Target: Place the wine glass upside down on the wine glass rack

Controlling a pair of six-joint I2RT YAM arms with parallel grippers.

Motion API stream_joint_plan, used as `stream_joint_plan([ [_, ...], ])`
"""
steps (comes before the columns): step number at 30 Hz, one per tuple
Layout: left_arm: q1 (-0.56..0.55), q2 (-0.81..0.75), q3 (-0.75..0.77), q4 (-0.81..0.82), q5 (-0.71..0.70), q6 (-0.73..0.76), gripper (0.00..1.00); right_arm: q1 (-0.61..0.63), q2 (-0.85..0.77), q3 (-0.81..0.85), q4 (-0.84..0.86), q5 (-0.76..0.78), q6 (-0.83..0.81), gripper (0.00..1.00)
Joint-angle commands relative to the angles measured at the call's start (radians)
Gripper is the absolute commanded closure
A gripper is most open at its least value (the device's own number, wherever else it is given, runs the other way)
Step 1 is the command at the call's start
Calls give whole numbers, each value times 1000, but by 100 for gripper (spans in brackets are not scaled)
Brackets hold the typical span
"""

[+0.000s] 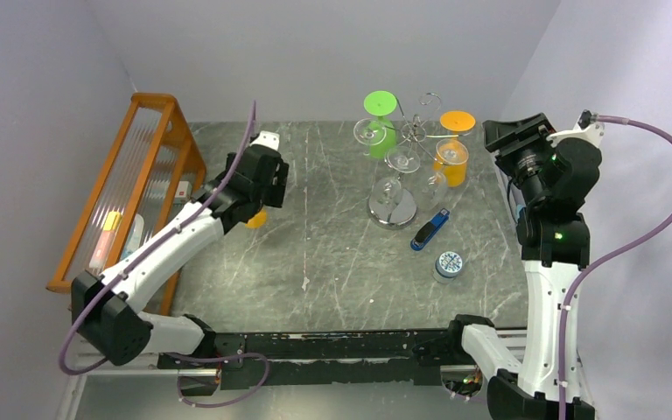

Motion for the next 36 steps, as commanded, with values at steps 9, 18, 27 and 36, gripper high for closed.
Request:
stream_joint_plan([
  [9, 136, 138, 27, 6, 144, -48, 49, -11, -20, -43, 7, -42, -5, 50],
  [18, 139, 229, 25, -33, 163, -44, 74, -11, -38, -57, 9, -59, -4, 51],
  [27, 139, 167, 49, -24, 253, -17, 95, -11, -45, -54, 60, -196, -8, 51],
  [36, 138, -140, 64, 137, 546, -60, 95, -10, -85, -128, 351, -560, 70, 40],
])
